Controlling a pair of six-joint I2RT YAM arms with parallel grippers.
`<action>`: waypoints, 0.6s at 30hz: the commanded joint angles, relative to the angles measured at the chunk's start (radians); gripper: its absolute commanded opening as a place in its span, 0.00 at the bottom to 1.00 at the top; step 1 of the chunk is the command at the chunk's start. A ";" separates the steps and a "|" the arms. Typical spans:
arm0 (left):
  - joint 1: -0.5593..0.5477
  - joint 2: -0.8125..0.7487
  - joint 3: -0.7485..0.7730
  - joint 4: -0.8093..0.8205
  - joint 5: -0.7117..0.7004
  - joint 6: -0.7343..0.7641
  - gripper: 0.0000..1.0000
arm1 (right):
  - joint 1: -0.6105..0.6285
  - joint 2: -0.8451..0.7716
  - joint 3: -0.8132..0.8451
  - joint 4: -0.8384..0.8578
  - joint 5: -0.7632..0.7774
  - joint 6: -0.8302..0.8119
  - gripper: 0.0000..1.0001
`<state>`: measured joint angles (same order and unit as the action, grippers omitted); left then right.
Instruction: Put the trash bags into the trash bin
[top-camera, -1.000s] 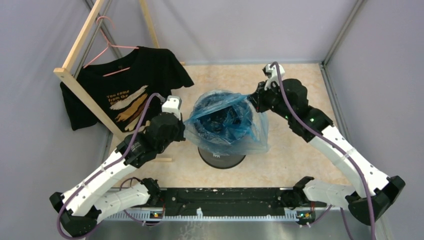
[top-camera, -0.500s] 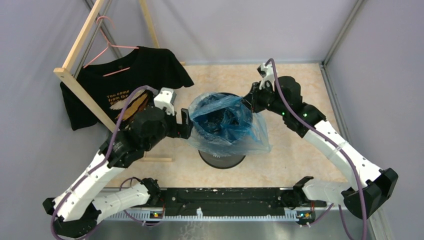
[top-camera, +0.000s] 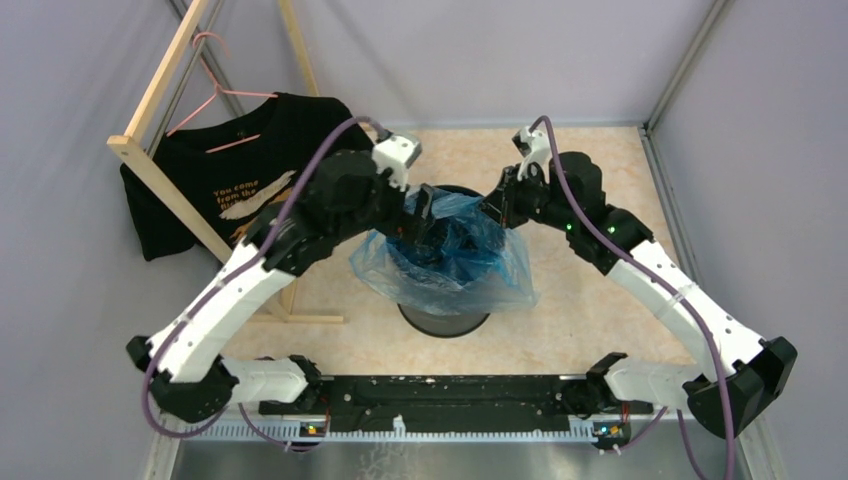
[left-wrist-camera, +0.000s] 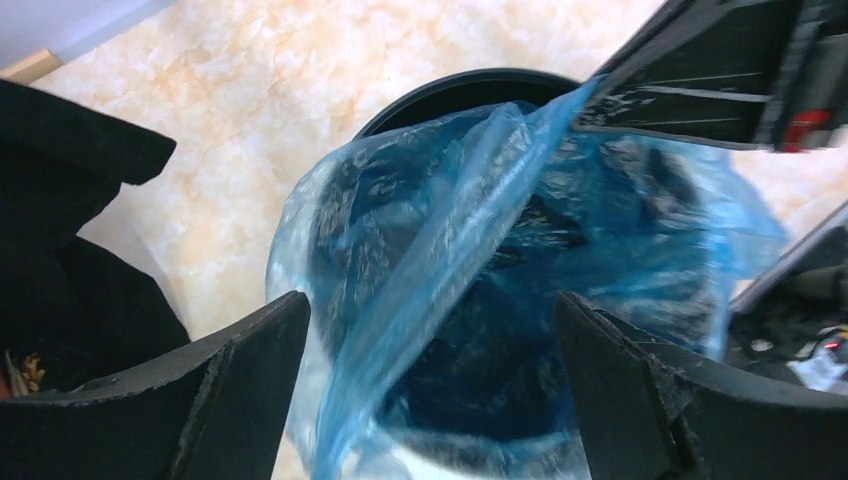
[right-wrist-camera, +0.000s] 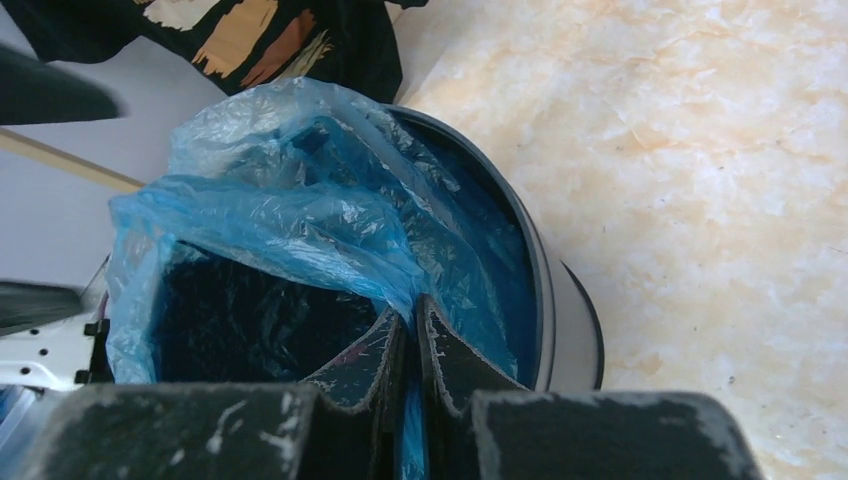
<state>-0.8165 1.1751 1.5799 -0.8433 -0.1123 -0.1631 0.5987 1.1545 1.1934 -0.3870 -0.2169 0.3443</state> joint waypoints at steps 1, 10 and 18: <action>0.001 0.079 0.055 0.010 -0.005 0.138 0.98 | -0.007 -0.013 0.039 0.051 -0.062 0.026 0.06; -0.006 0.132 0.021 0.020 -0.039 0.108 0.89 | -0.008 -0.017 0.055 0.023 -0.081 0.031 0.06; -0.007 0.202 0.090 0.003 -0.121 0.089 0.42 | -0.033 -0.028 0.045 0.023 -0.053 0.026 0.08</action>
<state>-0.8192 1.3457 1.6093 -0.8436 -0.1829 -0.0673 0.5938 1.1534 1.1992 -0.3897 -0.2813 0.3679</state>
